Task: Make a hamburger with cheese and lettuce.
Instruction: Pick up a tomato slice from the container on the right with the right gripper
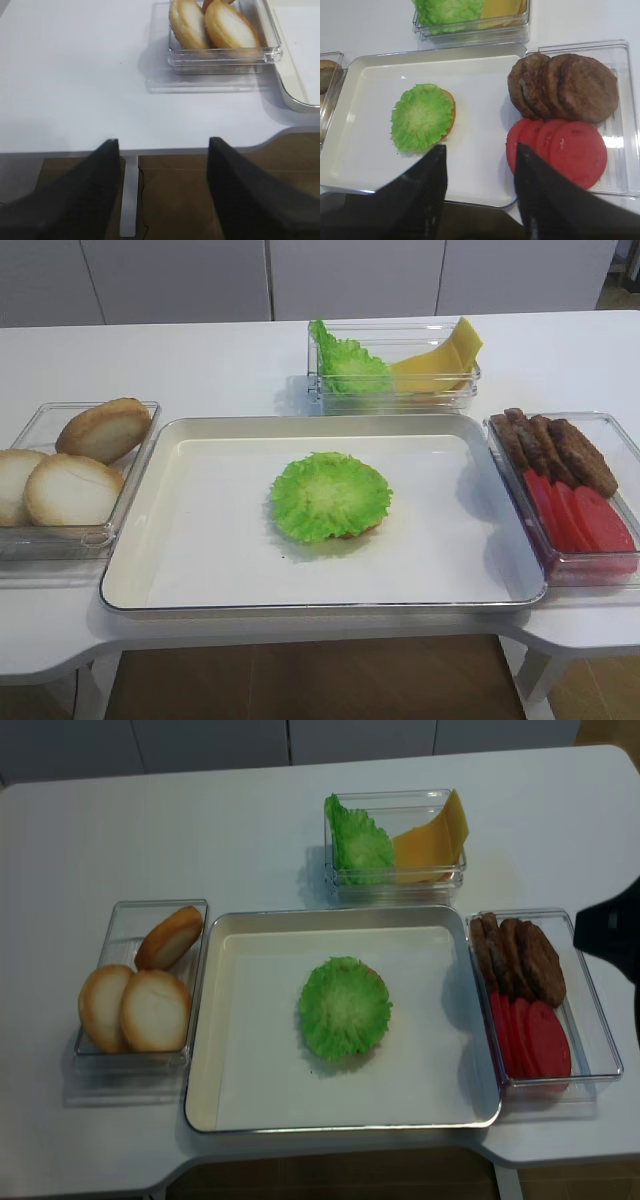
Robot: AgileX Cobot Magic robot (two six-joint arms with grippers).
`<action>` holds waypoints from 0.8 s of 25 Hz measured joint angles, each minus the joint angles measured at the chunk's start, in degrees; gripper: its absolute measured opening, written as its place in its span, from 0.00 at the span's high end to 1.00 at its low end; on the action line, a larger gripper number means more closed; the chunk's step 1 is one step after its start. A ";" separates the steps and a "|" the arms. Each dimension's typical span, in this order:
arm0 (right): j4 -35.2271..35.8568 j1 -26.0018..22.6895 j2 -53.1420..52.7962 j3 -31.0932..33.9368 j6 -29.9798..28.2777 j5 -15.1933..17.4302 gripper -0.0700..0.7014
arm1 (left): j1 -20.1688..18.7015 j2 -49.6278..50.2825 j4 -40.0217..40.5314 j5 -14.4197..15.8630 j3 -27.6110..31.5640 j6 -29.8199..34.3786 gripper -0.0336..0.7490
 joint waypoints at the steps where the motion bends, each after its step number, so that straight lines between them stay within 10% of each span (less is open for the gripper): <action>1: 0.00 0.00 0.84 -0.57 0.00 0.34 0.45 | 0.00 0.00 0.00 0.00 0.00 0.00 0.43; 12: -2.17 3.60 10.16 -1.24 0.86 1.20 0.49 | 0.00 0.00 0.00 0.00 0.00 0.00 0.43; 20: -18.98 15.56 18.05 -1.24 14.25 -0.29 0.49 | 0.00 0.00 0.00 0.00 0.00 0.00 0.42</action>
